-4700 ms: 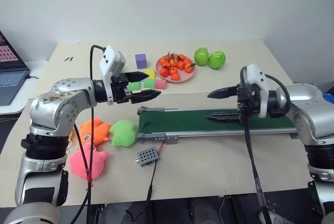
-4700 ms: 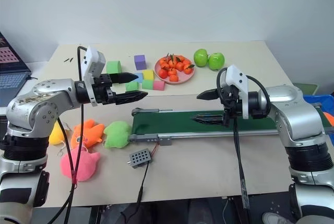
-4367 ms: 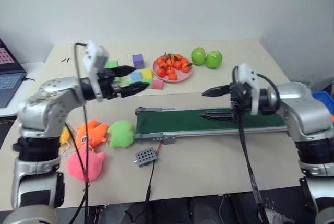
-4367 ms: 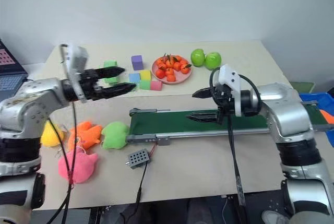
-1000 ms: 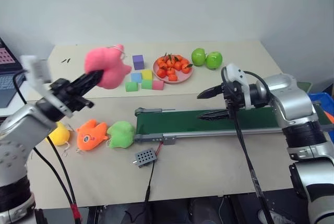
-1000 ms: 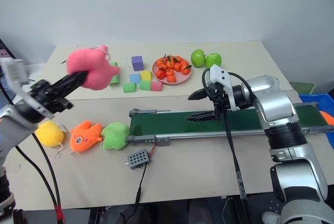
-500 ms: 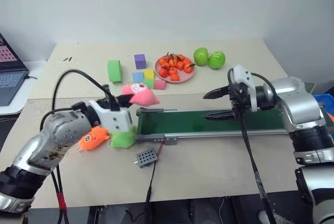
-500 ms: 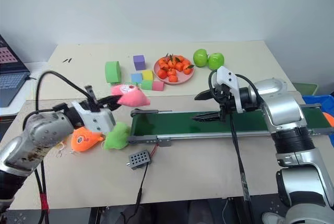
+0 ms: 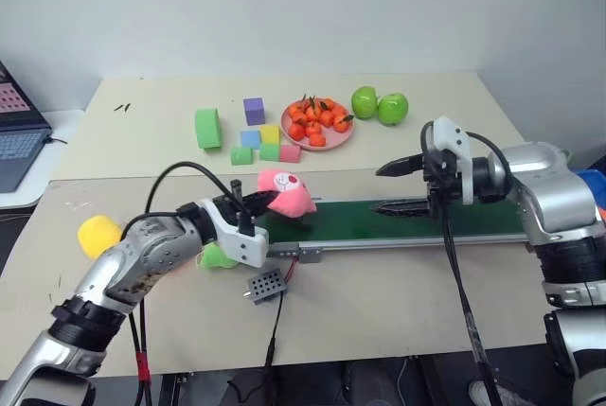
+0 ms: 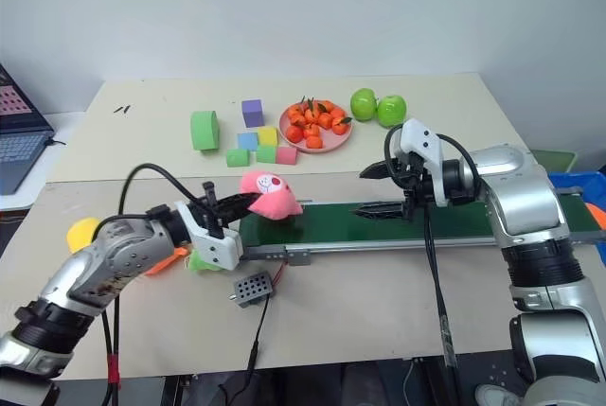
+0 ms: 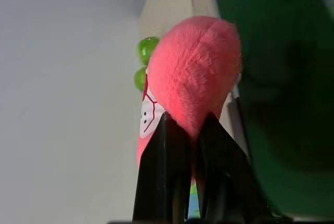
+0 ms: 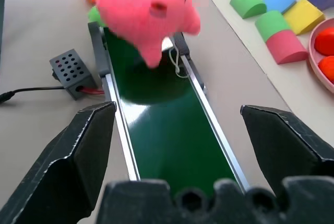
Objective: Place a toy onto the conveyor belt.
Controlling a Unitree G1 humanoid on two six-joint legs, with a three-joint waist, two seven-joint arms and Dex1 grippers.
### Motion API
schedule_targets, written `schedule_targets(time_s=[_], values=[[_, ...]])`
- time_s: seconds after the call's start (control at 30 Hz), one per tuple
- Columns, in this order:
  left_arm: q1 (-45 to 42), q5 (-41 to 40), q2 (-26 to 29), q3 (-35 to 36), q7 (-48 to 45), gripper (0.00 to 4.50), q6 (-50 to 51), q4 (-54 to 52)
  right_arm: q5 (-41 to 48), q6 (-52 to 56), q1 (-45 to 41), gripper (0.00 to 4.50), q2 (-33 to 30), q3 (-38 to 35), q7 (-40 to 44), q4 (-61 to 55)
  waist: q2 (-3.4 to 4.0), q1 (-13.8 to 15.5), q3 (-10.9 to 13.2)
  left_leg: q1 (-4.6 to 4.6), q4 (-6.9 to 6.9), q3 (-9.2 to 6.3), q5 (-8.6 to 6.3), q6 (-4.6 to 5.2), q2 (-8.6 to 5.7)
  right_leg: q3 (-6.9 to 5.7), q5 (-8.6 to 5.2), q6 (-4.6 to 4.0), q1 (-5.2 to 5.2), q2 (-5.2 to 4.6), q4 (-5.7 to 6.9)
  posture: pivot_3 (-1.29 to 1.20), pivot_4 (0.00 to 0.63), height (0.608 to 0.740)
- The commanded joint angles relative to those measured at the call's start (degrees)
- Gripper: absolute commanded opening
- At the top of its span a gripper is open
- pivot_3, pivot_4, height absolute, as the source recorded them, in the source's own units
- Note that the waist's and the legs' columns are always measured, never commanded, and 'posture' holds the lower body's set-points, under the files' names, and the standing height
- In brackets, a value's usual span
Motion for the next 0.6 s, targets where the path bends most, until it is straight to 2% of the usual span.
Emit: schedule_targets(time_s=[0.03,0.27,0.37,0.43,0.47,0.6], values=[[-1.6,0.7,-0.3,-0.7,-1.3,0.07,-1.6,2.6,2.3,2.4,0.4,4.50,-1.7,-3.2,-0.8,-3.4,0.00,0.0,0.0,0.00,0.00,0.00,-0.01,0.01,0.00,0.00,0.00,0.00,0.00,0.00,0.00,0.00,0.150,0.739],[-2.1,-0.5,-1.3,-1.1,-3.2,0.07,-3.2,4.6,3.1,3.6,1.7,4.50,-2.6,-3.8,-1.8,-5.2,0.00,0.1,0.0,0.00,0.04,-0.01,-0.01,0.02,0.00,0.00,0.00,0.01,0.00,0.00,0.01,0.00,0.150,0.739],[-1.4,-3.0,-1.0,-2.2,-6.9,0.07,-3.9,4.7,3.1,3.9,1.9,4.50,-2.8,-3.8,-2.0,-5.7,0.00,0.0,0.0,0.00,0.04,-0.01,-0.01,0.02,0.00,0.01,0.00,0.01,0.00,0.00,0.01,0.00,0.150,0.739],[-1.0,-4.0,-0.9,-2.3,-8.6,0.75,-3.7,4.7,3.2,4.1,1.9,4.50,-2.7,-3.8,-2.1,-6.0,0.00,0.0,0.0,0.00,0.04,0.00,-0.01,0.02,0.00,0.01,0.00,0.01,0.00,0.00,0.01,0.00,0.150,0.739],[-0.7,-5.6,-0.8,-2.1,-9.7,0.93,-3.4,4.6,3.3,4.1,1.8,4.50,-2.7,-3.8,-2.1,-6.0,0.00,0.0,0.0,0.00,0.04,0.00,-0.01,0.02,0.01,0.01,0.00,0.01,0.00,0.00,0.01,0.00,0.150,0.739],[0.0,-12.4,-0.2,-0.6,-15.1,2.54,0.0,2.8,3.5,4.8,1.8,4.50,-3.2,-3.4,-1.6,-6.0,0.00,0.0,0.0,0.01,0.05,-0.02,-0.01,0.02,0.01,0.01,0.00,0.01,0.00,0.00,0.03,0.00,0.150,0.739]])
